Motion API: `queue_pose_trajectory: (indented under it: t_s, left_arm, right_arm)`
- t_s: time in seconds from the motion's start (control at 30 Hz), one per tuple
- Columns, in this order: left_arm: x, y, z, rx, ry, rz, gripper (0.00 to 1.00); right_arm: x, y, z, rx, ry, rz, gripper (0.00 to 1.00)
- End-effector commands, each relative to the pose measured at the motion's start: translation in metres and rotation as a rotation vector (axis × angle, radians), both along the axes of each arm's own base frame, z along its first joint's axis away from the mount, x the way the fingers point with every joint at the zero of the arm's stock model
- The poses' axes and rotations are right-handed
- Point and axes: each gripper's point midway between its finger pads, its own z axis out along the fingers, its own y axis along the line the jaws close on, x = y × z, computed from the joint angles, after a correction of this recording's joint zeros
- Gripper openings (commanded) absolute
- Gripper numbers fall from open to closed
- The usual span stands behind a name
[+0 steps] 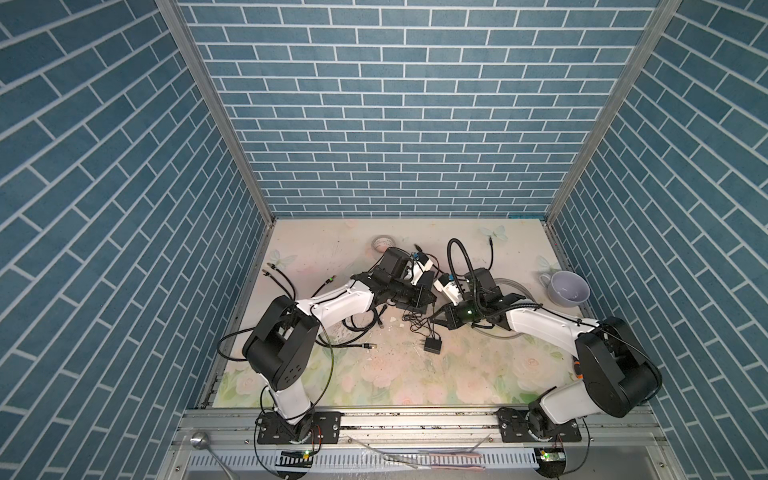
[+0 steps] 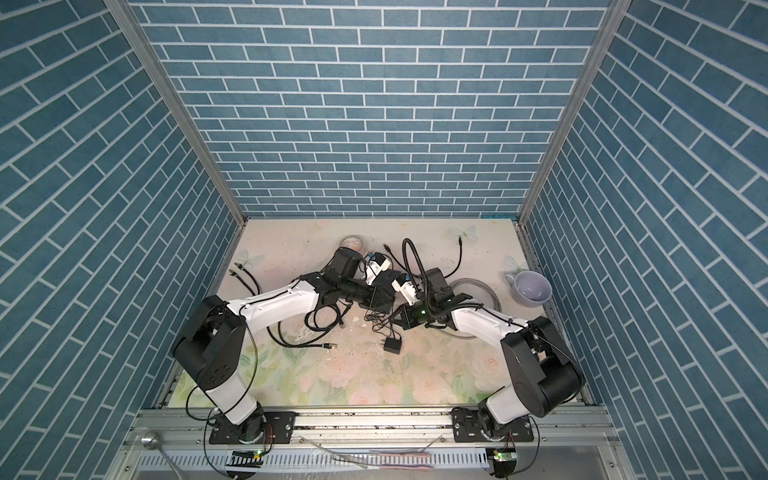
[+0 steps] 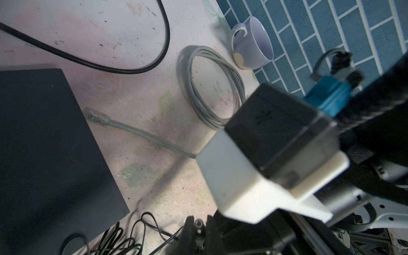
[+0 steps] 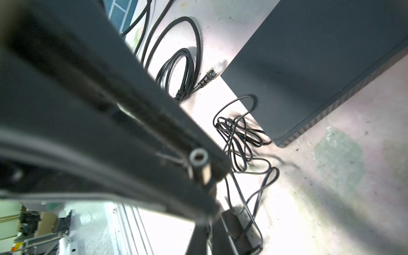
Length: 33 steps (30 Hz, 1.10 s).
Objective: Insert the plug into the switch port
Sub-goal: 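Grasp the barrel plug with the right gripper from the left gripper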
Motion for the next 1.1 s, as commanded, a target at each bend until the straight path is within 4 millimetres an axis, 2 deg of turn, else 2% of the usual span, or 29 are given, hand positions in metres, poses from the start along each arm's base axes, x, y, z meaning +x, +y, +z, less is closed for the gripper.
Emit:
queue_pose_trajectory:
  t_s: [0.0, 0.1, 0.2, 0.47, 0.63, 0.83, 1.0, 1.07]
  left_arm:
    - [0.01, 0.011, 0.009, -0.047, 0.005, 0.098, 0.0]
    - [0.01, 0.011, 0.014, -0.085, 0.011, 0.117, 0.0]
    - [0.009, 0.011, 0.015, -0.098, 0.022, 0.129, 0.0]
    - [0.012, 0.013, 0.017, -0.143, 0.052, 0.155, 0.0]
    - [0.013, 0.016, 0.019, -0.148, 0.056, 0.163, 0.0]
    - [0.013, 0.019, 0.022, -0.146, 0.055, 0.169, 0.0]
    - [0.012, 0.02, 0.023, -0.151, 0.056, 0.168, 0.0]
    - [0.012, 0.02, 0.024, -0.157, 0.058, 0.168, 0.0]
  right_arm:
    - [0.005, -0.002, 0.023, 0.051, -0.17, -0.009, 0.31]
    - [0.017, 0.0, 0.048, 0.205, -0.328, -0.095, 0.35]
    - [0.024, 0.002, 0.057, 0.283, -0.399, -0.139, 0.35]
    - [0.026, 0.016, 0.056, 0.368, -0.563, -0.161, 0.34]
    - [0.034, 0.017, 0.048, 0.373, -0.568, -0.21, 0.28]
    - [0.041, 0.007, 0.044, 0.351, -0.592, -0.287, 0.27]
    - [0.04, 0.008, 0.047, 0.361, -0.594, -0.276, 0.16]
    - [0.037, 0.012, 0.046, 0.368, -0.584, -0.253, 0.16]
